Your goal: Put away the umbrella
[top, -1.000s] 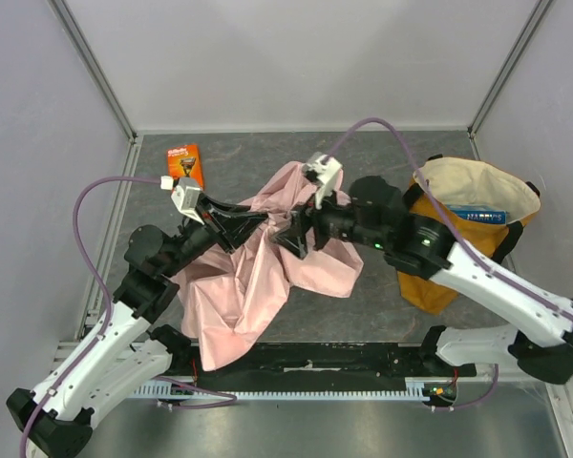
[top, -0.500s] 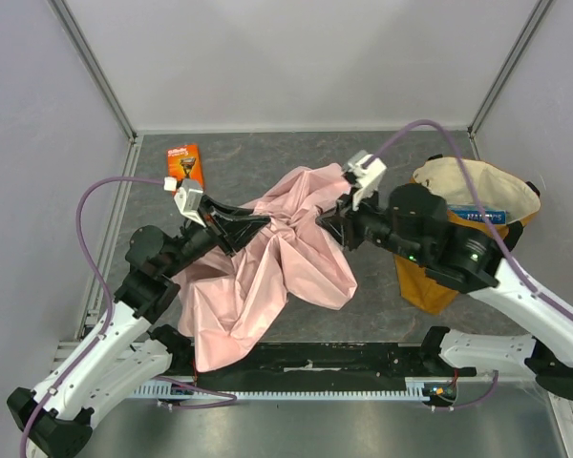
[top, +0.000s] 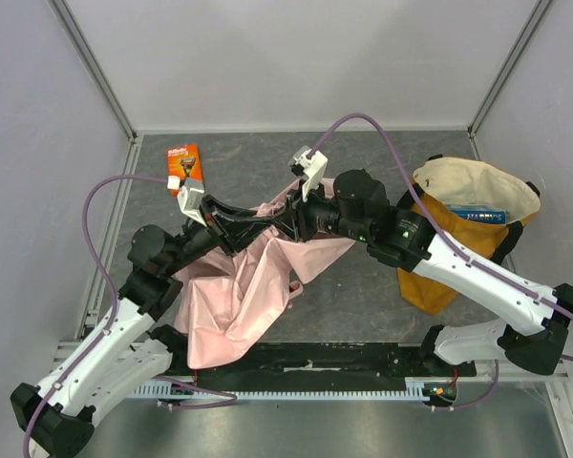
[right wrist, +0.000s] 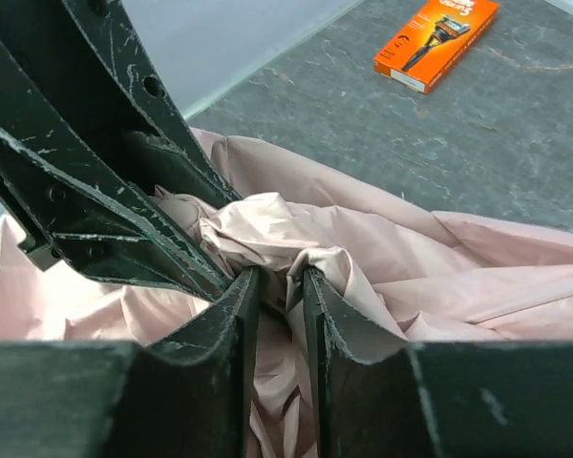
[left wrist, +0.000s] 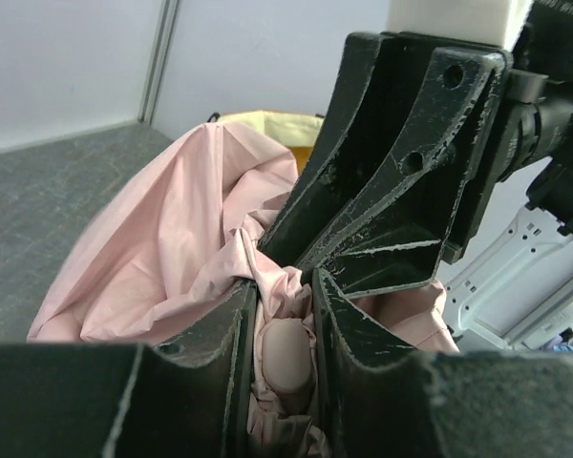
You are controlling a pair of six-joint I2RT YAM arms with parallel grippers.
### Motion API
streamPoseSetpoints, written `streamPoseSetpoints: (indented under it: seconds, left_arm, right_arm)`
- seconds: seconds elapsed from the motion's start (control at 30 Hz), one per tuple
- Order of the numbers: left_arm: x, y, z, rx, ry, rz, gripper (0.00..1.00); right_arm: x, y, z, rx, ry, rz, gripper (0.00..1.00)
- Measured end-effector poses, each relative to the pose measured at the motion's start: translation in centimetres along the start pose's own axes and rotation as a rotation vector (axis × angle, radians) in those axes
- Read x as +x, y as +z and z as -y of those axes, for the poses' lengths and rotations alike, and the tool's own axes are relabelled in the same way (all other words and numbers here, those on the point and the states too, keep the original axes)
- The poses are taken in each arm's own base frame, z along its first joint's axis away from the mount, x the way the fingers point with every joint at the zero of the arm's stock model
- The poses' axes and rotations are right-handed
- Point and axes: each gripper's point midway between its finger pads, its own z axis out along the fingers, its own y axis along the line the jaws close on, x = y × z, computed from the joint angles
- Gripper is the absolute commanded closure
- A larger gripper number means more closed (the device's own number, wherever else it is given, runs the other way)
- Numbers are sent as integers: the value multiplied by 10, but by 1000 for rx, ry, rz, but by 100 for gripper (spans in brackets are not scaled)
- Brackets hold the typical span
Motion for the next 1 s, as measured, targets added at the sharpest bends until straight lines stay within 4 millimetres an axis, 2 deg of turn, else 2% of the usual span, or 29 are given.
streamPoseSetpoints:
  seconds: [0.17,0.27,0.33,0.43,0.57,0.67,0.8,0.9,1.0]
  left_arm:
    - [-9,-4,6,13,16,32,98]
    - [-10,-5,12,32,19,33,98]
    - [-9,-6,16,46,20,28,98]
    - [-7,-5,11,27,21,30,98]
    - [-4,-6,7,9,24,23,98]
    - [-3,-6,6,5,28,18,98]
    - [1,-7,4,-4,24,4,98]
    - [2,-8,5,-2,23,-1,98]
    - [-1,-9,7,4,28,6,98]
  right_arm:
    - [-7,-4,5,32,21,26,34]
    - [-7,-18,9,68,3,15,13]
    - [-5,-35,11,89,-30,-2,4]
    - [-10,-64,3,71,-56,8,2]
    - [-36,-106,-8,42,-93,102,2]
    - [-42,-118,-10,34,-114,129,2]
    - [-38,-114,-11,24,-138,116,2]
    - [-23,-104,-3,36,-151,78,2]
    - [-23,-97,8,37,-134,66,2]
